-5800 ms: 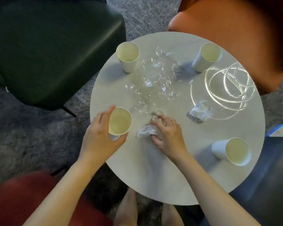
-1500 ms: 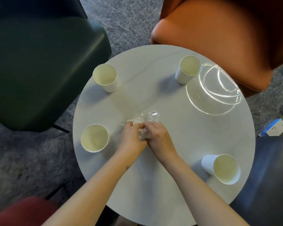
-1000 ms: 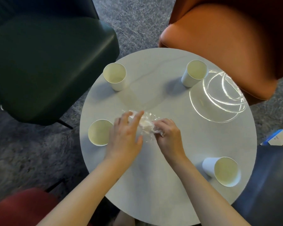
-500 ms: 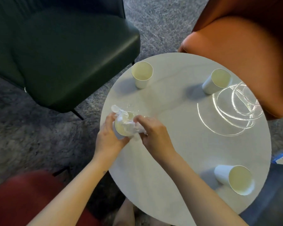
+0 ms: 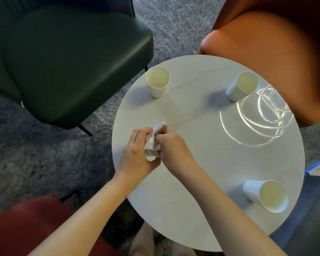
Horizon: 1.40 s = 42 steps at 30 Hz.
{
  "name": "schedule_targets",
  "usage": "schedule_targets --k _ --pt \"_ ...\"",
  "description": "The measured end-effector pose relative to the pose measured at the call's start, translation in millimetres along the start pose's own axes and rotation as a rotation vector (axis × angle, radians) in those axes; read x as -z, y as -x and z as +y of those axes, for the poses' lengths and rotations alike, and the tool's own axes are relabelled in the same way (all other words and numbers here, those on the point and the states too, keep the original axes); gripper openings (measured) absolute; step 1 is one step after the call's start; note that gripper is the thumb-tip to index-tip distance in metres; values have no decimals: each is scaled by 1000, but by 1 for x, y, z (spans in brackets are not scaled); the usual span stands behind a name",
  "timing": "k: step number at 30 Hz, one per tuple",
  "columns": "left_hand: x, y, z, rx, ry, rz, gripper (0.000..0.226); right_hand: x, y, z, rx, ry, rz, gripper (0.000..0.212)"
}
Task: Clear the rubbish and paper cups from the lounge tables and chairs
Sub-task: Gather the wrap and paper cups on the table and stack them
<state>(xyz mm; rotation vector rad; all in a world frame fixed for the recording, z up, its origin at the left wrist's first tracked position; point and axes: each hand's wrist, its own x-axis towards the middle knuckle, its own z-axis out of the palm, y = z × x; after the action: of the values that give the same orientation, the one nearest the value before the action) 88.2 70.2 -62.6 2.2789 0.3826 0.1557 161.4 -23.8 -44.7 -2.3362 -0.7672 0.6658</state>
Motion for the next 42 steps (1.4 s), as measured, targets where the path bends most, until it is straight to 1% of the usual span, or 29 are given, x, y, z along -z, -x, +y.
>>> schedule_targets --k 2,4,5,6,7,9,11,13,14,16,17,18,19,21,23,25,31,33,34,38,40,42 --pt "2 0 0 21 -9 -12 71 4 4 0 44 -12 -61 21" --pt "4 -1 0 34 -16 -13 71 10 8 0 44 -123 -86 22" --pt "5 -2 2 35 -10 -10 70 12 10 -1 42 -164 -95 18" --pt "6 -3 3 28 0 -8 69 13 12 -1 39 -165 -122 10" --pt "5 -5 4 14 4 -9 67 13 13 -2 46 -149 -155 8" --pt "2 -6 8 -27 -23 -13 62 11 14 -3 84 -31 -212 23" --pt "0 -7 10 -39 -34 -6 57 9 14 -2 92 120 -219 24" --pt "-1 -9 10 -44 -43 -6 58 11 17 1 97 167 -139 22" --pt "0 -11 10 -35 -53 -13 62 13 20 1 98 165 -62 23" --pt "1 -14 11 13 -64 -29 69 18 28 2 118 148 155 28" --pt "1 -15 11 5 -75 -28 69 20 33 3 144 124 274 29" --pt "0 -15 12 -15 -90 -28 67 22 37 3 172 94 348 31" --pt "-2 -15 13 -25 -84 -25 67 22 41 4 206 80 363 32" --pt "-3 -13 19 4 -17 -37 69 21 47 8 264 124 282 36" --pt "-6 -11 25 0 56 -45 70 19 50 10 240 182 166 43" --pt "-9 -9 30 -29 86 -48 66 21 51 13 184 213 100 48" --pt "-26 -7 44 -36 69 -21 52 31 53 27 160 236 44 55" --pt "-35 -7 50 -31 84 -45 53 36 60 33 170 237 74 53" --pt "-39 -8 53 1 107 -66 55 39 64 37 170 229 114 50" --pt "-60 -13 63 192 294 -126 65 53 90 61 120 201 363 39" --pt "-70 -12 63 211 332 -104 66 59 101 73 85 201 429 37" --pt "-82 -9 64 218 331 -96 66 66 114 88 36 241 459 37"
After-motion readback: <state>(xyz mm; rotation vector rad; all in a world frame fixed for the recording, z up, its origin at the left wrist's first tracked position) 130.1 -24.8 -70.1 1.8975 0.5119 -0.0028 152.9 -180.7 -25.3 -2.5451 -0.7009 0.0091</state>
